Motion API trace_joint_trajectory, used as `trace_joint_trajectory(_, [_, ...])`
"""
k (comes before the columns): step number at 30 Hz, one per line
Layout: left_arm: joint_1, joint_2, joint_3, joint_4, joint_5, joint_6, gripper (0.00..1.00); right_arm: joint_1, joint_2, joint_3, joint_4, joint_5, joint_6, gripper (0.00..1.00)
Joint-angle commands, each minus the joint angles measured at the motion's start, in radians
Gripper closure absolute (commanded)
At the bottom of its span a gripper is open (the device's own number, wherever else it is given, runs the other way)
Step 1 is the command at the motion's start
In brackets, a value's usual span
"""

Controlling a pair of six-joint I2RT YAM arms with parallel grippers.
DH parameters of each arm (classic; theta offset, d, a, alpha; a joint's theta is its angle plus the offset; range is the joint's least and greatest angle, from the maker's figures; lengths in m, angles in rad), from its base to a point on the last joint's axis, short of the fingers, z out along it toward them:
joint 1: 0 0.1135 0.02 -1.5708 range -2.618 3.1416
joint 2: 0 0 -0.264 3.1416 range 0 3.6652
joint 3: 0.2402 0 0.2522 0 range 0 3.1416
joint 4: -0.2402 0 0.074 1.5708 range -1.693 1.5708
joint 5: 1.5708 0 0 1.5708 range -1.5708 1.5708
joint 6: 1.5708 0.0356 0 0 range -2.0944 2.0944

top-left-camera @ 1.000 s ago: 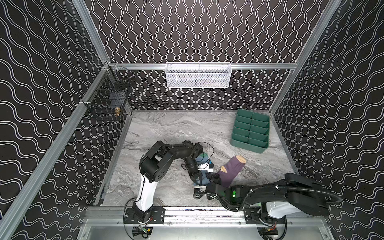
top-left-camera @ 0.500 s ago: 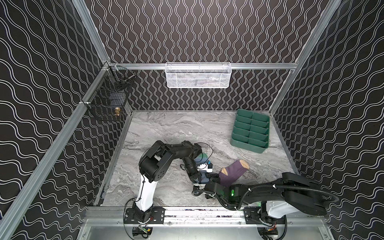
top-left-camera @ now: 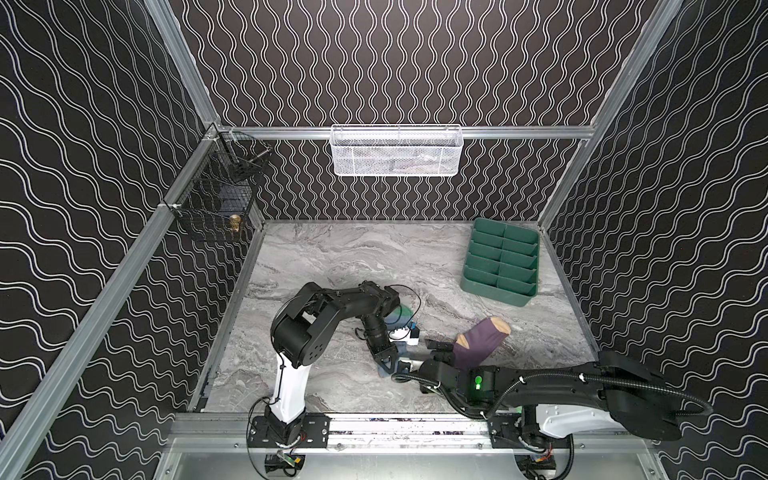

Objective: Roll the socks

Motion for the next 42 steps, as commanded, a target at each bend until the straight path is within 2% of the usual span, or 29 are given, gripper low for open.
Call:
trace_joint_trajectory(1, [0.005,0.027,-0.020,0.175,-0.464,-0.006,1.00,0.005,0.035,0.031,0.017,-0.002,-0.122,0.07])
trace_joint_trajectory(3, [0.006,0.023,-0.023,0.178,-0.465,-0.007,1.00,0.004,0.060,0.034,0.052,-0.040,-0.160,0.07])
trace_joint_trajectory(10, [0.006,0.031,-0.017,0.181,-0.462,-0.003,1.00,0.007,0.163,0.021,0.125,-0.152,-0.162,0.08])
trace_joint_trajectory(17, [0.006,0.045,-0.013,0.179,-0.464,-0.005,1.00,0.005,0.280,0.054,0.206,-0.194,-0.161,0.15])
trace_joint_trajectory(20, [0.005,0.040,-0.015,0.180,-0.465,-0.006,1.00,0.005,0.313,0.064,0.199,-0.220,-0.159,0.25])
trace_joint_trajectory(24, [0.006,0.038,-0.017,0.183,-0.464,-0.006,1.00,0.005,0.331,0.061,0.178,-0.248,-0.130,0.46])
trace_joint_trajectory(27, [0.006,0.040,-0.010,0.178,-0.463,-0.006,1.00,0.005,0.329,0.045,0.167,-0.266,-0.100,0.57])
trace_joint_trajectory(34, [0.005,0.016,0.010,0.173,-0.466,-0.018,1.00,0.006,0.341,0.058,0.095,-0.299,-0.042,1.00])
trace_joint_trajectory(37, [0.002,-0.010,0.014,0.178,-0.462,-0.030,0.97,0.007,0.353,0.070,0.064,-0.295,-0.002,1.00])
trace_joint_trajectory(42, [-0.015,-0.079,-0.003,0.213,-0.442,-0.048,0.82,0.006,0.343,0.088,-0.005,-0.306,0.032,1.00])
